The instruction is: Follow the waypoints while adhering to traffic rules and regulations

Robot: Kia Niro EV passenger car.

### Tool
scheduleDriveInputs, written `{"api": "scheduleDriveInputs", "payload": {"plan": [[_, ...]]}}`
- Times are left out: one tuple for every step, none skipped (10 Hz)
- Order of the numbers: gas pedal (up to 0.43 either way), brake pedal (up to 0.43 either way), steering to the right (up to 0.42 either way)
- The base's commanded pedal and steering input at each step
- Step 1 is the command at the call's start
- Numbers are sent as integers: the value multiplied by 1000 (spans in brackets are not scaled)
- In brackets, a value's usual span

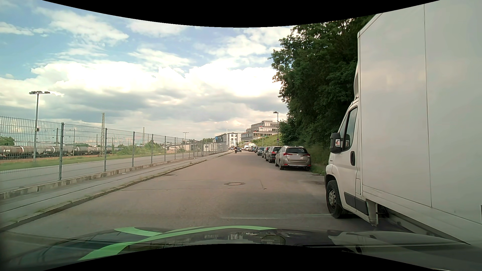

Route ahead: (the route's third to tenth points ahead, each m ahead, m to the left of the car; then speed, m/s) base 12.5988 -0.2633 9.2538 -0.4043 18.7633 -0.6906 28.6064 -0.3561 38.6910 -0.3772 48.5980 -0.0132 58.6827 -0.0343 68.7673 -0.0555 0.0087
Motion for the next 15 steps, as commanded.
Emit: {"api": "scheduleDriveInputs", "payload": {"plan": [[0, 500, 799], [0, 500, 829], [0, 500, 863], [0, 500, 892], [0, 500, 928], [0, 500, 959], [0, 500, 976], [0, 500, 976], [0, 500, 976], [0, 500, 976], [0, 500, 976], [0, 506, 975], [0, 500, 974], [0, 506, 974], [0, 500, 974]]}}
